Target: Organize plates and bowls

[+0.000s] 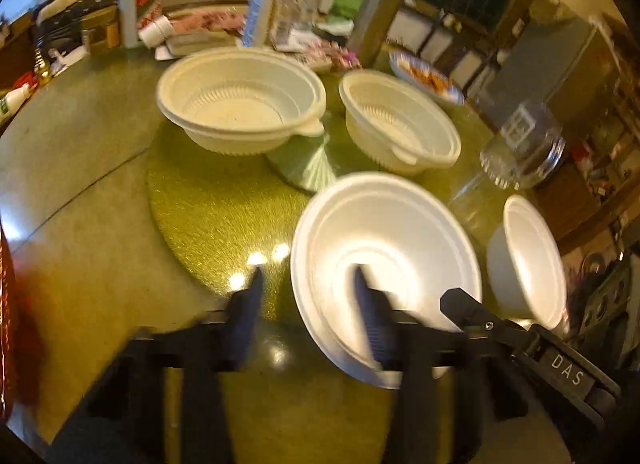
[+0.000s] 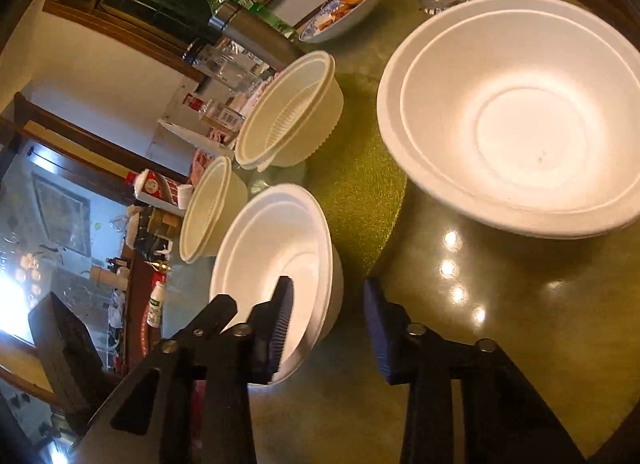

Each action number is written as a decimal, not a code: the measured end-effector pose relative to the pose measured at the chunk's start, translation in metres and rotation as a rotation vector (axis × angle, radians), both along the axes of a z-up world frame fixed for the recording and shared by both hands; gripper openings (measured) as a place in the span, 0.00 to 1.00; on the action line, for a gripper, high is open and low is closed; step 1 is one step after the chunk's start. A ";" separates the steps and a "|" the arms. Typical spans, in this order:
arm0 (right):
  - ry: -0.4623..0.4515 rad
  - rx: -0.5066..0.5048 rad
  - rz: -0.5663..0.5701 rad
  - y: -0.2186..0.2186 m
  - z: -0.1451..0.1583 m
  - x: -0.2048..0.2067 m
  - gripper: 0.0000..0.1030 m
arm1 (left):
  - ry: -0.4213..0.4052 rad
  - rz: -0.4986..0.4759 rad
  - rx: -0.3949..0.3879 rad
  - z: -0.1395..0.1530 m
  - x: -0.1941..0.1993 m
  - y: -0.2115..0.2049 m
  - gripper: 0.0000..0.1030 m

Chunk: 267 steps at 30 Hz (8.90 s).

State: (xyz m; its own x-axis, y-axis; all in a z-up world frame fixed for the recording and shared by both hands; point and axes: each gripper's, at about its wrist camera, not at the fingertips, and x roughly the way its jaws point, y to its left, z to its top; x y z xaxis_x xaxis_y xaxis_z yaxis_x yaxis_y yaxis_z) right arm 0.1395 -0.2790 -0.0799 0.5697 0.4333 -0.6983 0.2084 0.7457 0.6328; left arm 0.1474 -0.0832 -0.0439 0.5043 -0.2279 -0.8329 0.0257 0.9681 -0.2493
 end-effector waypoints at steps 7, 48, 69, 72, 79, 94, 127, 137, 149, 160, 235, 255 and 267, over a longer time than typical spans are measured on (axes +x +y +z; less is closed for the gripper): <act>-0.042 -0.043 0.015 0.013 0.004 -0.014 0.07 | -0.033 -0.035 0.023 -0.001 -0.012 0.005 0.11; -0.281 -0.232 0.066 0.055 0.016 -0.035 0.08 | -0.272 0.032 0.102 0.003 -0.058 0.026 0.13; -0.281 -0.224 0.067 0.053 0.012 -0.035 0.08 | -0.279 0.020 0.102 0.001 -0.060 0.025 0.13; -0.284 -0.213 0.062 0.051 0.012 -0.036 0.08 | -0.279 0.016 0.099 0.002 -0.060 0.024 0.13; -0.304 -0.223 0.050 0.050 0.013 -0.040 0.08 | -0.291 0.009 0.120 0.003 -0.065 0.020 0.13; -0.327 -0.214 0.028 0.048 0.011 -0.041 0.08 | -0.339 -0.006 0.163 0.002 -0.069 0.011 0.14; -0.388 -0.182 0.197 0.109 0.049 -0.065 0.09 | -0.338 0.149 0.179 0.043 -0.107 0.073 0.14; -0.395 -0.212 0.353 0.186 0.067 -0.069 0.09 | -0.317 0.285 0.169 0.050 -0.132 0.139 0.14; -0.371 -0.240 0.459 0.237 0.066 -0.069 0.09 | -0.290 0.362 0.171 0.046 -0.147 0.178 0.14; -0.351 -0.255 0.546 0.277 0.069 -0.067 0.09 | -0.255 0.428 0.143 0.046 -0.154 0.215 0.14; -0.186 -0.199 0.587 0.303 0.043 -0.027 0.30 | -0.074 0.560 0.068 0.017 -0.134 0.280 0.58; -0.084 0.068 0.218 0.107 0.050 0.064 0.74 | -0.048 0.294 -0.073 0.068 0.010 0.175 0.82; 0.030 0.078 0.178 0.085 0.020 0.156 0.53 | 0.084 0.339 -0.092 0.024 0.109 0.116 0.81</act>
